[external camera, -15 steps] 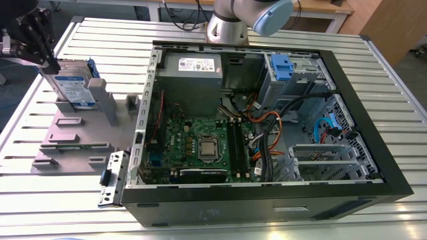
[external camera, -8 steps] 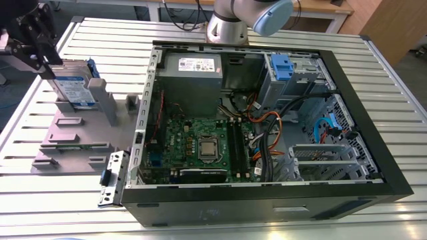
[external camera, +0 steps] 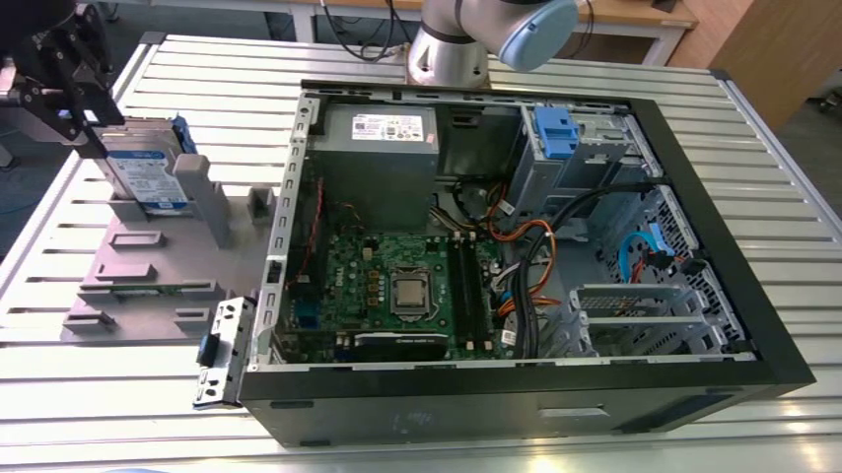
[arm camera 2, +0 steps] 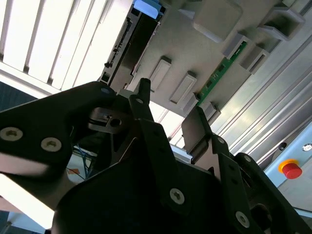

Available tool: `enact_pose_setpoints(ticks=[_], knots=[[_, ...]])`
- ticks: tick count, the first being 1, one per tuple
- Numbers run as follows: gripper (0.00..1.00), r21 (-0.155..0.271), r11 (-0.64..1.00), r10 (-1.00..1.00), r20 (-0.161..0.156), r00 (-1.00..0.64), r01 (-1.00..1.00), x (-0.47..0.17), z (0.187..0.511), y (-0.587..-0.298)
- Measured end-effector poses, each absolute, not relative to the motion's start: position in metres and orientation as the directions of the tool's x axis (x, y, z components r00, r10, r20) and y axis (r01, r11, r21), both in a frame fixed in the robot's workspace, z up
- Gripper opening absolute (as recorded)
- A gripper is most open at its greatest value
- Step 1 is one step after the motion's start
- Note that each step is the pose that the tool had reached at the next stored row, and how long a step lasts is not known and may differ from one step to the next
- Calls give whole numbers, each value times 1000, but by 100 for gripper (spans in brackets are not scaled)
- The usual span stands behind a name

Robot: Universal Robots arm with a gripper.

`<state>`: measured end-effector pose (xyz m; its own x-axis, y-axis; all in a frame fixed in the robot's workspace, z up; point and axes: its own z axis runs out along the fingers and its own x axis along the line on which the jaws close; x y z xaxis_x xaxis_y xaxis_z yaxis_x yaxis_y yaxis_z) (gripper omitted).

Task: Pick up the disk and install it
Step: 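Pick up the disk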

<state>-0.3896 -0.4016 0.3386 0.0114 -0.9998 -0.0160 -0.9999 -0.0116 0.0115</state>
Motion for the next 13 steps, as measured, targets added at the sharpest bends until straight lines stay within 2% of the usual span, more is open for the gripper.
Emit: enact_pose_setpoints(ticks=[13], knots=[[53, 11, 15, -1000, -16, -15, -1000, -392, 337, -396]])
